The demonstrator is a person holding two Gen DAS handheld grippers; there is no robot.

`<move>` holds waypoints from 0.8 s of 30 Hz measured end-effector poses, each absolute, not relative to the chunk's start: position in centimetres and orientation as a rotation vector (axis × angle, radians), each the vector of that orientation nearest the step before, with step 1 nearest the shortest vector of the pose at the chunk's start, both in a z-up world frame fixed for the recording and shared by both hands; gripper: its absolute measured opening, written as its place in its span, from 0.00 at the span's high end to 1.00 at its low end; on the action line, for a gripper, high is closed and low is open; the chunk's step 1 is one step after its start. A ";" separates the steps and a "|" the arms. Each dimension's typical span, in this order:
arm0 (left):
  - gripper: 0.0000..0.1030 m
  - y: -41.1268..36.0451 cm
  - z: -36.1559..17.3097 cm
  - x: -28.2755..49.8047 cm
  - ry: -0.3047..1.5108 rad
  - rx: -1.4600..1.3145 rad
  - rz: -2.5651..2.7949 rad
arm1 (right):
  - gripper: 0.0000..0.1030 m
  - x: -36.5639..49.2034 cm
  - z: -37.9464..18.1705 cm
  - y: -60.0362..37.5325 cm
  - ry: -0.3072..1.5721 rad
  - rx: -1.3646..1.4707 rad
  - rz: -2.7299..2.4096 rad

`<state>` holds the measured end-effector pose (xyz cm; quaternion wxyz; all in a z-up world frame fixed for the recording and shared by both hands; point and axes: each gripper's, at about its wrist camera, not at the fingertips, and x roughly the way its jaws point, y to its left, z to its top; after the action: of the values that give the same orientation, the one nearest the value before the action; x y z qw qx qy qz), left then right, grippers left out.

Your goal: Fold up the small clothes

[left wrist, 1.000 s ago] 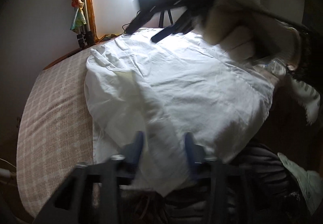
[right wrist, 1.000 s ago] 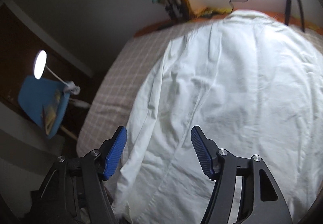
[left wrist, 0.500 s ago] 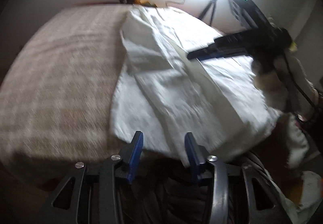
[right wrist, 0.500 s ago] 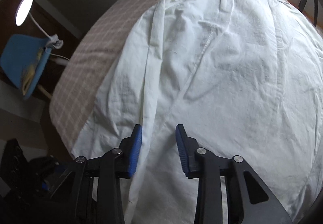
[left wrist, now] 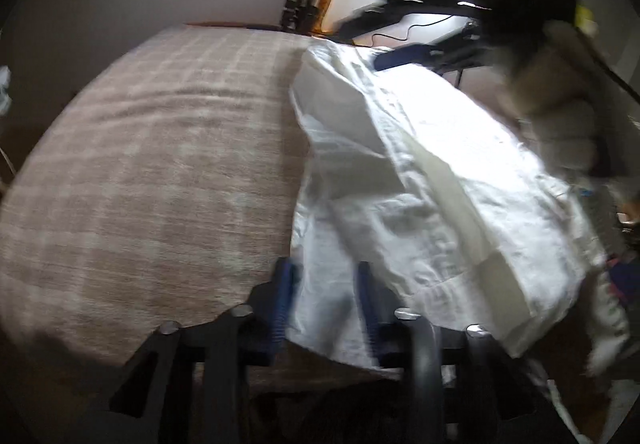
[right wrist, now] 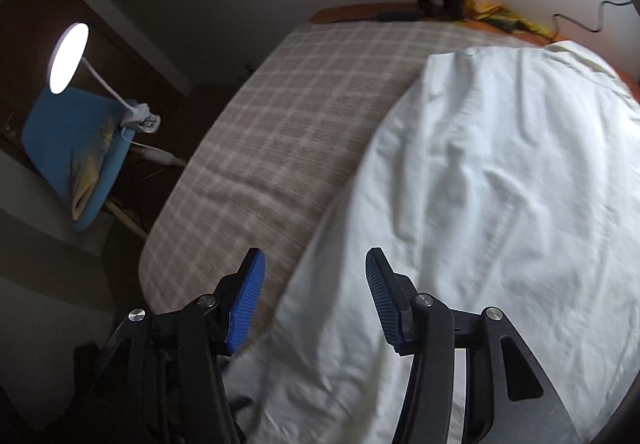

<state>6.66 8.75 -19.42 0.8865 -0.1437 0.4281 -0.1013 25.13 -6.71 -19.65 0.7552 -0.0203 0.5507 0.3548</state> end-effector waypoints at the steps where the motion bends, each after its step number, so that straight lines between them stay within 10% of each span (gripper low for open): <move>1: 0.95 8.8 -19.6 6.8 0.888 -0.320 -0.228 | 0.50 25.6 -20.2 -6.0 1.221 -0.049 0.755; 16: 1.00 6.0 -17.1 6.0 0.794 -0.399 -0.422 | 0.50 27.7 -25.2 -1.4 1.286 -0.366 0.467; 20: 1.00 4.5 -16.2 6.2 0.788 -0.348 -0.444 | 0.82 27.0 -24.9 -1.7 1.220 -0.437 0.432; 24: 1.00 3.4 -15.9 6.5 0.794 -0.309 -0.453 | 0.94 27.9 -24.0 -5.2 1.237 -0.255 0.489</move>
<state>6.48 3.36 -15.92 0.8859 -0.1485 0.3817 -0.2178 27.87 -5.18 -24.01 0.7793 -0.1179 0.5723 0.2263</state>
